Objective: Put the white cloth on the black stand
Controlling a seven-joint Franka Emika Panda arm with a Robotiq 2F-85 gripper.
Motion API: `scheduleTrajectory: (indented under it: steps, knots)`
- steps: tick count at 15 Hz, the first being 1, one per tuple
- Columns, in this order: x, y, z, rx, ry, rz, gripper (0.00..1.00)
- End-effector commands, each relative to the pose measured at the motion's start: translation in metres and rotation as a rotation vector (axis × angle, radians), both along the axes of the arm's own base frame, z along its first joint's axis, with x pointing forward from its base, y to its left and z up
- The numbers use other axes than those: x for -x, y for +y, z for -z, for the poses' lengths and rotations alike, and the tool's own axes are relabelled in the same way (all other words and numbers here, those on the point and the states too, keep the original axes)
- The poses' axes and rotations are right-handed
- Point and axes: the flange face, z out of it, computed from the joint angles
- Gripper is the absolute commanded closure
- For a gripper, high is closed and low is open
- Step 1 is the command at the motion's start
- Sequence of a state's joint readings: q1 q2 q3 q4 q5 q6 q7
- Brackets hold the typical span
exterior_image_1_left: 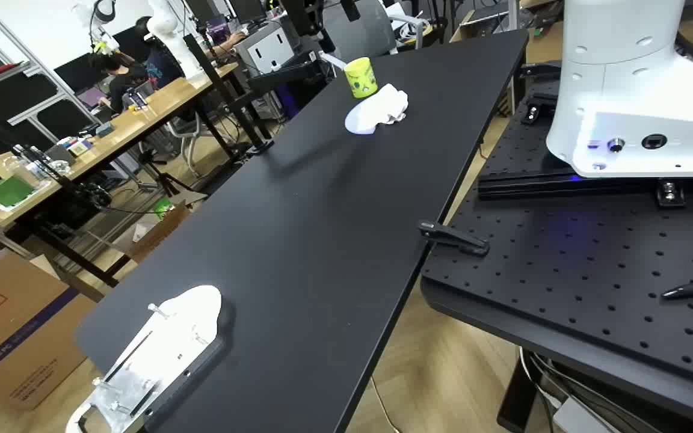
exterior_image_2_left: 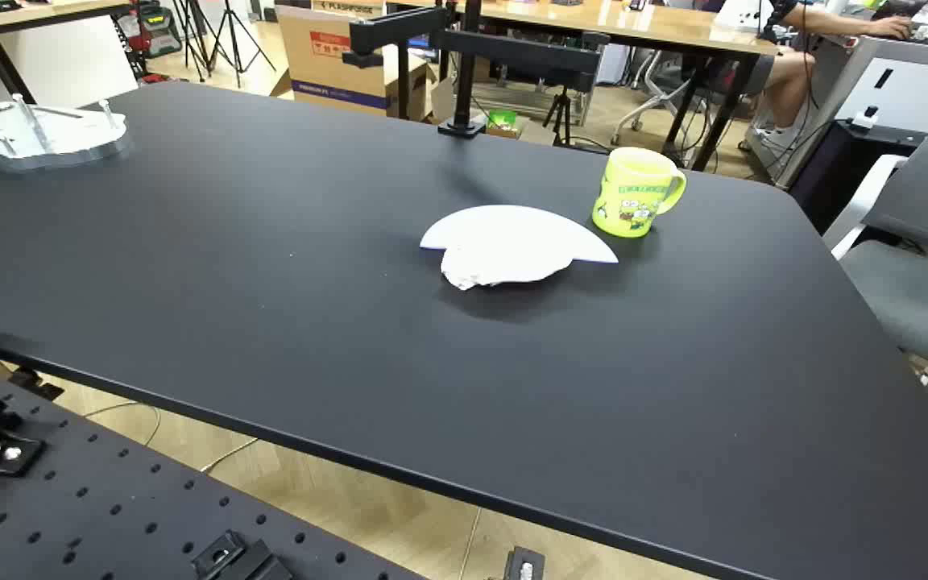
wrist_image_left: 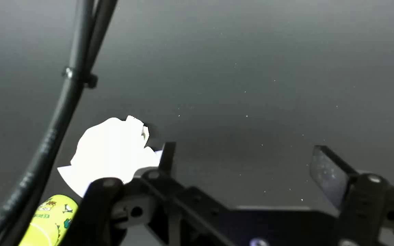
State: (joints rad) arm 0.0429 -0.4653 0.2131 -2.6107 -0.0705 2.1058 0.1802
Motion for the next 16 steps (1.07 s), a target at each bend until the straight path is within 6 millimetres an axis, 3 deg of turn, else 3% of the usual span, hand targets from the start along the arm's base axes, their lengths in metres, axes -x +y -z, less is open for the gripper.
scheduleTrajectory:
  steps: [1, 11, 13, 16]
  knots:
    - [0.000, 0.000, 0.000, -0.001, 0.000, 0.000, 0.00]
    - [0.000, 0.000, 0.000, -0.001, -0.001, -0.001, 0.00]
    - [-0.007, -0.008, -0.002, -0.001, -0.055, 0.027, 0.00]
    - [-0.020, -0.041, 0.001, -0.029, -0.135, 0.071, 0.00]
